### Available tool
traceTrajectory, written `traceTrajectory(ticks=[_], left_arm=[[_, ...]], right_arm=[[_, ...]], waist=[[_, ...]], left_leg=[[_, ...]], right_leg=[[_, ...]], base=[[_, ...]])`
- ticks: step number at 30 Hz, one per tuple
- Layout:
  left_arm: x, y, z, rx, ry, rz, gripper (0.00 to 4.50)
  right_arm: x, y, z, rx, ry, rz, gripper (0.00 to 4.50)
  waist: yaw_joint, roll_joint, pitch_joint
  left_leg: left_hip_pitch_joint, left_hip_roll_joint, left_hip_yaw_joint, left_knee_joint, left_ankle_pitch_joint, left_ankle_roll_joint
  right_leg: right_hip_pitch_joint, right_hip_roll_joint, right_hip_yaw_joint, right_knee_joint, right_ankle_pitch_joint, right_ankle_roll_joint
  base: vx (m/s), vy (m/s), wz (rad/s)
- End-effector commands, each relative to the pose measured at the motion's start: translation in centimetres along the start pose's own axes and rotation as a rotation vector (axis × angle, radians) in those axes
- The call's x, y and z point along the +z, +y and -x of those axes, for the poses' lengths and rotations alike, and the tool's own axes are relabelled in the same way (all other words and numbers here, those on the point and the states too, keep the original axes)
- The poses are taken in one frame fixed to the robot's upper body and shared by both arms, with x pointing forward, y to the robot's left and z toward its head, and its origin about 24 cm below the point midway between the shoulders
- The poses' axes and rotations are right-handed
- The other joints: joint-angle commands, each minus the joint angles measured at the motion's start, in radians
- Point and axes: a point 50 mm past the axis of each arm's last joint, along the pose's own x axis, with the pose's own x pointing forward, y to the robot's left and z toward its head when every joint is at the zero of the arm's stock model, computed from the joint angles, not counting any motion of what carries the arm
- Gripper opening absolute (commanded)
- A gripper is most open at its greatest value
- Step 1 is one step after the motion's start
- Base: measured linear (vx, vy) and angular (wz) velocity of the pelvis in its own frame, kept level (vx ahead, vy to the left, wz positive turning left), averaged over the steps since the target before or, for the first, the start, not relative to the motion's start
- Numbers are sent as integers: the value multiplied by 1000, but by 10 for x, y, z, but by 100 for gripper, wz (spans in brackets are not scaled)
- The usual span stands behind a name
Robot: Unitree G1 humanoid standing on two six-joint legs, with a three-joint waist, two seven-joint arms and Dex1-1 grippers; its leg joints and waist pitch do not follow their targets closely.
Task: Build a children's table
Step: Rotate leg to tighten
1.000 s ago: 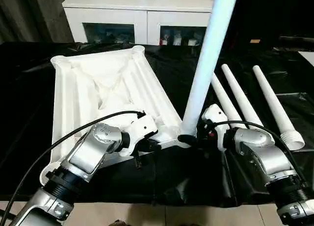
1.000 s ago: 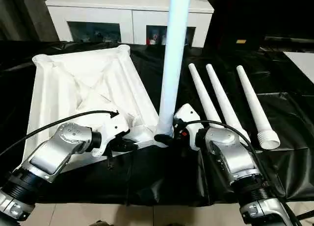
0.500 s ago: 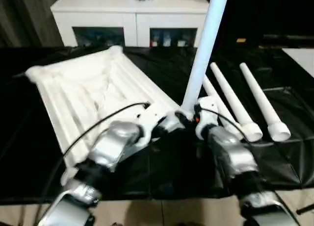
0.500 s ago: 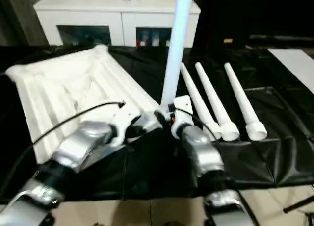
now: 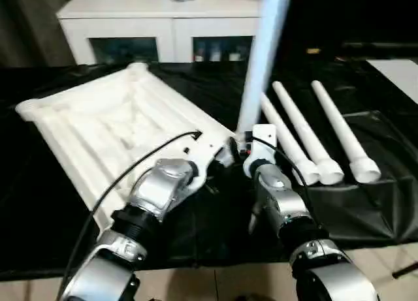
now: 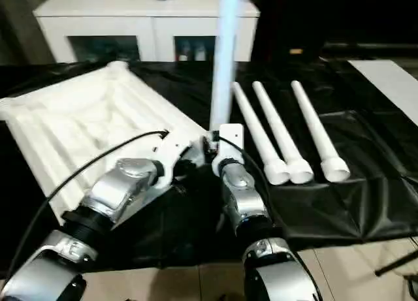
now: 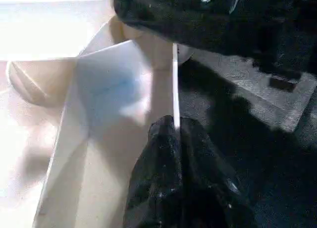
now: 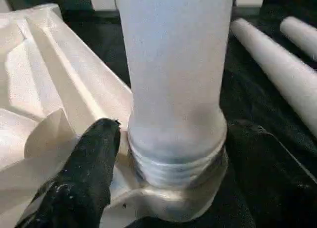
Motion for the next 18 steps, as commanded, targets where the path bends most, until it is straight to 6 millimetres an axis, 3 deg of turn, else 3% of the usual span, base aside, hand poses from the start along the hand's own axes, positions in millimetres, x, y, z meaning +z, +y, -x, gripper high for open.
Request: traceTrajectory(ticks=[1,2,8,9,13,16,18], left_arm=[[-9,4,5,4,13,-14,0],[-12,5,9,-20,21,-30,0],[-19,3,19,-101,35,-76,0],[-23,2,24,-138,48,-81,0],[-33,-10,44,-346,89,-142,0],[-36,-16,51,-430,109,-172,0],[-37,-18,54,-461,115,-178,0]], right_arm=[[17,-5,0,28,-76,31,378],[20,-15,5,65,-82,48,378],[15,-34,26,245,-18,126,378],[12,-40,34,309,19,160,378],[11,-52,55,582,96,184,378],[11,-52,64,725,131,193,378],[10,-52,68,783,145,182,378]], waist=[[7,-2,-65],[7,-2,-64],[23,-2,-66],[24,-7,-67],[33,-2,-67],[35,-4,-63],[41,-2,-61]], left_leg=[[5,44,-23,-82,-378,22],[6,44,-21,-81,-373,26],[2,50,-17,-82,-290,55],[3,51,-16,-81,-281,57],[6,55,-15,-79,-258,73],[6,55,-12,-80,-269,78],[14,56,-12,-81,-287,66]], right_leg=[[41,-59,43,-80,-416,-159],[41,-57,44,-80,-407,-164],[53,-56,51,-65,-298,-203],[53,-55,51,-63,-284,-211],[55,-57,55,-56,-246,-231],[52,-54,55,-57,-256,-239],[47,-56,56,-62,-294,-237]], base=[[0,0,0],[0,0,0],[0,0,0],[0,0,0],[0,0,0],[0,0,0],[0,0,0]])
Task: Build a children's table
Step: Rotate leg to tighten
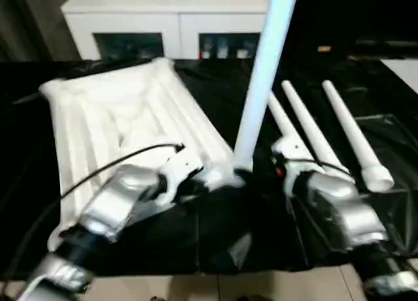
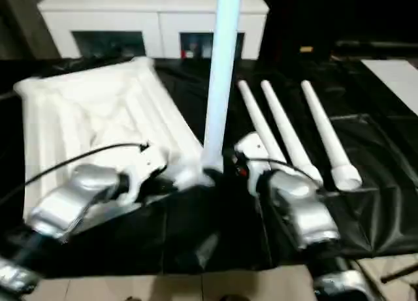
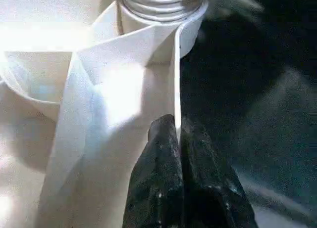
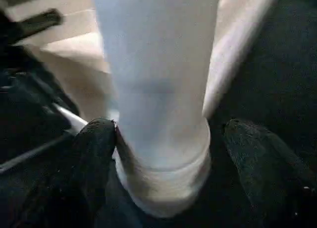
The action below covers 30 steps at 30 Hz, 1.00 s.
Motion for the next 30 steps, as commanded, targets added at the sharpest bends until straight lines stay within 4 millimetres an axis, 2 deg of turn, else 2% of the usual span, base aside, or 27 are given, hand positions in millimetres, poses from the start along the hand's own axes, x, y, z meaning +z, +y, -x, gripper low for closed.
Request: traceTrajectory(ticks=[1,2,4,5,6,8,12,13,15,16,18,19,22,26,28,30], left_arm=[[-5,-15,-9,-109,29,8,0],[-4,-18,-8,-131,28,4,0],[-3,-19,-7,-137,27,2,0],[-3,-19,-7,-138,28,1,0],[-3,-19,-6,-136,28,1,0],[-3,-18,-5,-126,32,1,0],[-4,-16,-4,-114,38,-1,0],[-4,-15,-3,-108,39,-1,0],[-4,-15,-3,-105,41,-2,0],[-4,-14,-3,-104,41,0,0],[-4,-14,-3,-101,42,0,0],[-4,-14,-3,-98,45,-1,0],[-5,-13,-3,-97,47,1,0],[-5,-12,-5,-83,40,11,0],[-3,-6,-11,1,26,37,0],[-1,1,-15,80,5,73,0]], right_arm=[[2,3,1,61,-2,-10,378],[1,4,2,108,23,8,378],[0,4,3,127,41,20,378],[0,4,4,149,55,32,378],[-1,3,5,159,71,42,378],[-3,0,5,176,116,80,378],[-3,-3,4,174,129,91,378],[-2,-4,3,169,125,87,352],[-1,-5,3,166,116,76,352],[-1,-5,2,167,113,71,338],[-1,-4,2,174,111,65,316],[-2,-4,2,178,112,65,311],[-4,-4,1,172,107,51,294],[-7,-7,-1,111,84,23,274],[-12,-16,-11,-81,56,-44,269],[-16,-21,-18,-222,38,-88,269]], waist=[[5,1,-58],[9,-5,-58],[13,-4,-57],[16,-9,-57],[20,-7,-56],[20,-12,-58],[19,-12,-59],[19,-13,-60],[20,-12,-62],[20,-10,-62],[19,-11,-62],[20,-5,-62],[18,-9,-62],[17,-9,-60],[10,-9,-54],[0,-9,-56]], left_leg=[[16,56,-13,-78,-311,46],[20,56,-12,-78,-324,36],[19,57,-13,-80,-327,29],[19,57,-13,-80,-325,27],[24,55,-11,-79,-338,23],[15,53,-14,-80,-321,20],[13,52,-14,-78,-306,24],[13,52,-14,-78,-301,25],[12,52,-13,-77,-285,32],[11,53,-14,-77,-277,35],[11,53,-13,-76,-276,36],[13,52,-14,-76,-280,35],[12,52,-13,-76,-292,33],[13,51,-14,-77,-311,27],[14,50,-14,-78,-338,16],[11,45,-22,-77,-360,-12]], right_leg=[[42,-56,55,-67,-331,-228],[41,-55,55,-68,-349,-222],[41,-56,57,-69,-363,-214],[41,-57,56,-68,-367,-211],[35,-56,59,-71,-385,-206],[43,-58,57,-69,-389,-197],[44,-59,58,-69,-382,-192],[44,-59,58,-68,-375,-195],[46,-58,58,-66,-354,-202],[48,-58,57,-64,-341,-206],[47,-57,58,-64,-334,-208],[47,-57,57,-63,-335,-211],[47,-57,56,-65,-347,-209],[45,-57,56,-69,-380,-201],[40,-57,55,-75,-430,-190],[43,-60,48,-81,-497,-163]], base=[[0,0,0],[0,0,0],[0,0,0],[0,0,0],[0,0,0],[0,0,0],[0,0,0],[0,0,0],[0,0,0],[0,0,0],[0,0,0],[0,0,0],[0,0,0],[0,0,0],[0,0,0],[0,0,0]])
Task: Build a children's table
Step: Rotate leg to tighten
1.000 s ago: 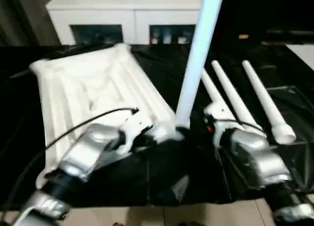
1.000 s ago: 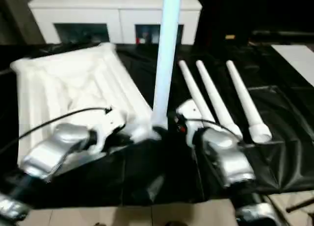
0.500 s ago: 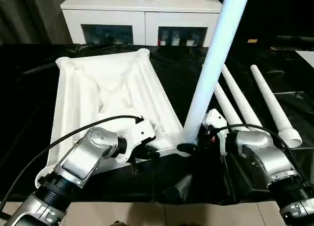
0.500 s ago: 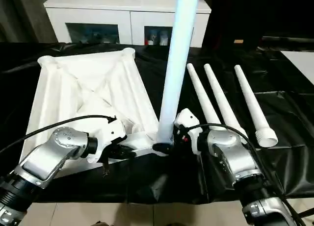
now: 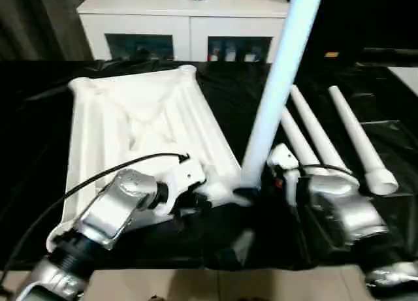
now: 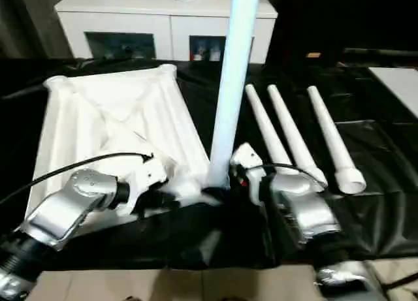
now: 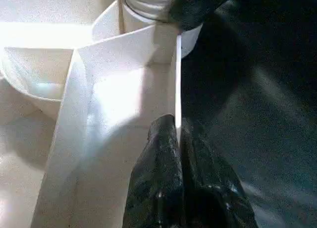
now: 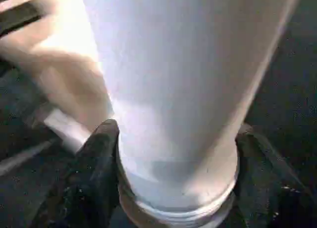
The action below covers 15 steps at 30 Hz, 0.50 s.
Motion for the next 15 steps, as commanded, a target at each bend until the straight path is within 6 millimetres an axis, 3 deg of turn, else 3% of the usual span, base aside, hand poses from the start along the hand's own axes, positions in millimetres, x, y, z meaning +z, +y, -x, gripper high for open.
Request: traceTrajectory(ticks=[1,2,4,5,7,9,11,14,15], left_arm=[[-1,4,-9,78,-4,63,0],[-1,4,-9,78,-4,63,0],[5,12,-16,170,-30,114,0],[6,12,-16,175,-32,117,0],[12,18,-24,256,-58,172,0],[17,22,-30,310,-72,198,0],[21,24,-36,348,-83,213,0],[26,24,-40,363,-95,214,0],[27,24,-41,366,-97,214,0]], right_arm=[[-5,-16,-1,-241,6,-66,269],[-5,-16,-1,-241,6,-66,269],[-8,-19,-13,-419,15,-89,269],[-8,-19,-13,-429,16,-90,269],[-9,-19,-25,-580,14,-147,268],[-9,-15,-36,-660,9,-199,268],[-9,-6,-49,-701,7,-236,268],[-5,8,-64,-696,-21,-272,268],[-3,11,-68,-682,-38,-282,324]], waist=[[-9,-1,-54],[-12,-1,-53],[-20,-1,-54],[-25,-1,-52],[-31,2,-54],[-39,2,-55],[-42,3,-54],[-40,5,-56],[-38,5,-56]], left_leg=[[10,46,-30,-82,-396,-22],[15,44,-29,-80,-413,-22],[13,43,-36,-79,-445,-24],[10,42,-35,-79,-451,-22],[17,39,-36,-75,-471,-26],[16,37,-37,-74,-476,-24],[23,36,-37,-72,-496,-21],[18,37,-35,-75,-497,-12],[18,38,-35,-77,-498,-11]], right_leg=[[35,-60,36,-88,-537,-140],[30,-59,34,-93,-553,-135],[31,-61,27,-97,-583,-122],[29,-59,26,-100,-592,-115],[22,-61,22,-106,-609,-104],[20,-59,19,-107,-608,-100],[16,-58,15,-112,-614,-94],[14,-62,20,-109,-591,-96],[17,-60,20,-107,-577,-98]], base=[[0,0,0],[0,0,0],[0,0,0],[0,0,0],[0,0,0],[0,0,0],[0,0,0],[0,0,0],[0,0,0]])
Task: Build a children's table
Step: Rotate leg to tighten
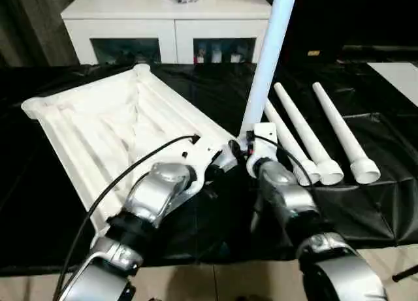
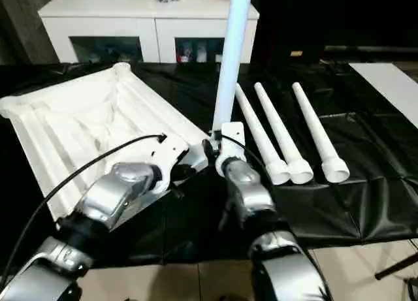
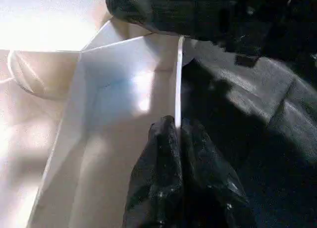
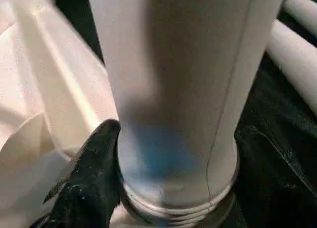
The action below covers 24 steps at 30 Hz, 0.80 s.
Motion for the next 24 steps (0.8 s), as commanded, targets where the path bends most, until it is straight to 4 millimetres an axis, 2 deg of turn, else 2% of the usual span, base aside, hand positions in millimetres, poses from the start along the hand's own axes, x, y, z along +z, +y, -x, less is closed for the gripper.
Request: traceTrajectory(ticks=[1,2,6,8,9,12,15,16,17,20,21,22,23,24], left_arm=[[3,13,2,101,-38,19,0],[3,13,2,101,-37,18,0],[2,13,2,82,-42,-8,0],[2,12,1,78,-44,-13,0],[4,12,2,70,-58,-25,0],[9,12,1,61,-94,-53,0],[19,17,1,108,-164,-59,0],[23,18,3,111,-192,-31,43],[28,17,4,87,-221,-5,54],[38,21,13,101,-284,16,65],[40,23,16,117,-300,18,75],[41,24,18,128,-311,19,84],[43,29,27,156,-335,18,92],[42,37,40,194,-347,5,92]], right_arm=[[-16,6,2,-5,44,-19,324],[-14,7,2,-7,32,-6,341],[1,11,0,26,-57,16,357],[5,6,-1,9,-74,24,365],[13,-5,1,2,-105,27,365],[18,-16,8,30,-136,59,365],[17,-30,23,62,-165,59,365],[16,-33,28,65,-165,50,370],[15,-36,33,77,-165,65,370],[15,-39,45,105,-169,74,370],[15,-39,47,115,-166,70,370],[15,-39,49,121,-165,68,370],[14,-37,53,150,-155,66,370],[11,-34,55,191,-134,85,370]], waist=[[-3,3,-57],[-3,2,-56],[-8,0,-59],[-7,0,-61],[-1,-1,-58],[6,-3,-61],[14,-4,-62],[19,-4,-63],[21,-5,-66],[27,-2,-71],[26,-5,-73],[26,-5,-73],[26,-3,-77],[29,4,-78]], left_leg=[[20,41,-30,-82,-498,-13],[16,42,-30,-85,-496,-12],[-1,41,-31,-88,-461,-2],[5,41,-27,-86,-453,2],[8,41,-22,-85,-437,11],[5,43,-19,-87,-400,21],[1,43,-15,-87,-347,39],[1,44,-14,-86,-325,42],[1,45,-14,-85,-313,44],[-6,49,-14,-83,-230,63],[-5,50,-13,-80,-217,73],[-8,49,-13,-79,-204,81],[-8,50,-12,-74,-166,94],[-10,51,-13,-72,-128,110]], right_leg=[[17,-58,29,-100,-564,-104],[19,-57,31,-97,-546,-110],[31,-61,34,-88,-507,-123],[26,-60,37,-89,-499,-130],[25,-57,40,-89,-484,-140],[30,-54,43,-83,-440,-145],[35,-53,48,-80,-386,-155],[39,-52,49,-78,-368,-157],[39,-54,50,-76,-353,-165],[48,-54,51,-58,-222,-207],[46,-55,51,-55,-202,-218],[50,-54,50,-53,-185,-222],[49,-55,51,-46,-139,-237],[52,-54,50,-40,-88,-249]], base=[[0,0,0],[0,0,0],[0,0,0],[0,0,0],[0,0,0],[0,0,0],[0,0,0],[0,0,0],[0,0,0],[0,0,0],[0,0,0],[0,0,0],[0,0,0],[0,0,0]])
